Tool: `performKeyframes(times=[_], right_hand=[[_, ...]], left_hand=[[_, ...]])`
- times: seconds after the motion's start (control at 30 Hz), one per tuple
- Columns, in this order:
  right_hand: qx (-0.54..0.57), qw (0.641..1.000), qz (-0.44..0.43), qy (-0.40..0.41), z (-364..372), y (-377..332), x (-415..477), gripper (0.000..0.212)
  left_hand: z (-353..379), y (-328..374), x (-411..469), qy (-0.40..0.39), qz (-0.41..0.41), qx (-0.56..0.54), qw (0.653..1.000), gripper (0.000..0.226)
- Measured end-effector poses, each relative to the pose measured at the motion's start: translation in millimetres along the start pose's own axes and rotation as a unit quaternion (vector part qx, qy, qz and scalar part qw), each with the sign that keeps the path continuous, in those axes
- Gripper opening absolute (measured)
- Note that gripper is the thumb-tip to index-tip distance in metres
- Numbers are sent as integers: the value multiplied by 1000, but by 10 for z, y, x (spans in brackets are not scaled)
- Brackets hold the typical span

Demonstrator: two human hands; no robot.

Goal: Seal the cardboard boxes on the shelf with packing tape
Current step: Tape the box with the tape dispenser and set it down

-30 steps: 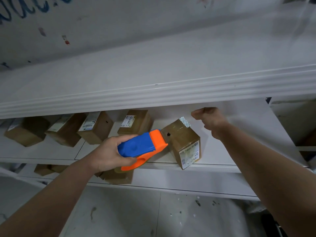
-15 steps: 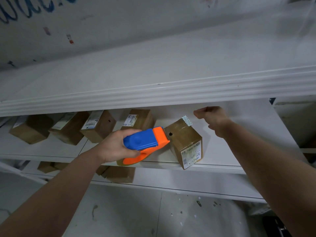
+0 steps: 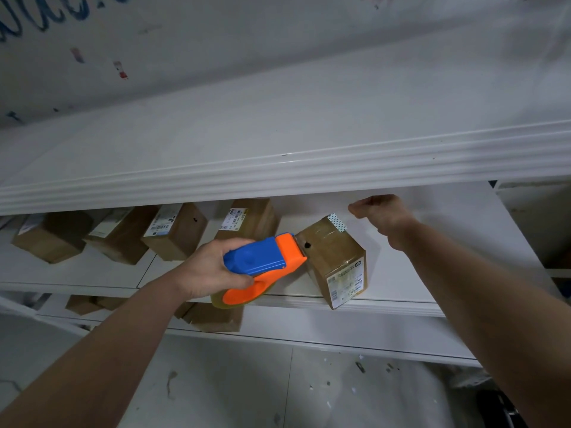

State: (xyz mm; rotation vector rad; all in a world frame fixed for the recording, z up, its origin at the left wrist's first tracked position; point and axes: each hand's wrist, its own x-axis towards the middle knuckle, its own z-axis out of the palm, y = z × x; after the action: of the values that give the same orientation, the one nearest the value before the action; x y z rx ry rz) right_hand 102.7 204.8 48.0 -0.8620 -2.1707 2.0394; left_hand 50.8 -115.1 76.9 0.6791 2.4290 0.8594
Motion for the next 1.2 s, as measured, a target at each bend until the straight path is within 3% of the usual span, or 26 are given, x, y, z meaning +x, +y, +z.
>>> performKeyframes(times=[0.33, 0.57, 0.67, 0.83, 0.93, 1.0, 1.2], right_hand=[[16, 999, 43, -1, 32, 193, 86, 25], [47, 987, 151, -37, 102, 425, 95, 27], [84, 980, 175, -48, 165, 515, 100, 15], [100, 973, 198, -59, 211, 651, 104, 45], [105, 980, 167, -29, 248, 678, 103, 14], [94, 991, 98, 15, 249, 650, 166, 18], [-26, 984, -38, -169, 192, 500, 41, 35]], left_hand=[[42, -22, 49, -10, 0, -2, 1000, 61], [103, 22, 56, -5, -7, -17, 1000, 65], [111, 21, 59, -3, -7, -13, 1000, 64], [119, 0, 51, -4, -8, -10, 1000, 65], [135, 4, 68, -2, -10, -16, 1000, 65], [137, 10, 83, -6, -11, -21, 1000, 66], [143, -42, 95, -8, -12, -27, 1000, 69]])
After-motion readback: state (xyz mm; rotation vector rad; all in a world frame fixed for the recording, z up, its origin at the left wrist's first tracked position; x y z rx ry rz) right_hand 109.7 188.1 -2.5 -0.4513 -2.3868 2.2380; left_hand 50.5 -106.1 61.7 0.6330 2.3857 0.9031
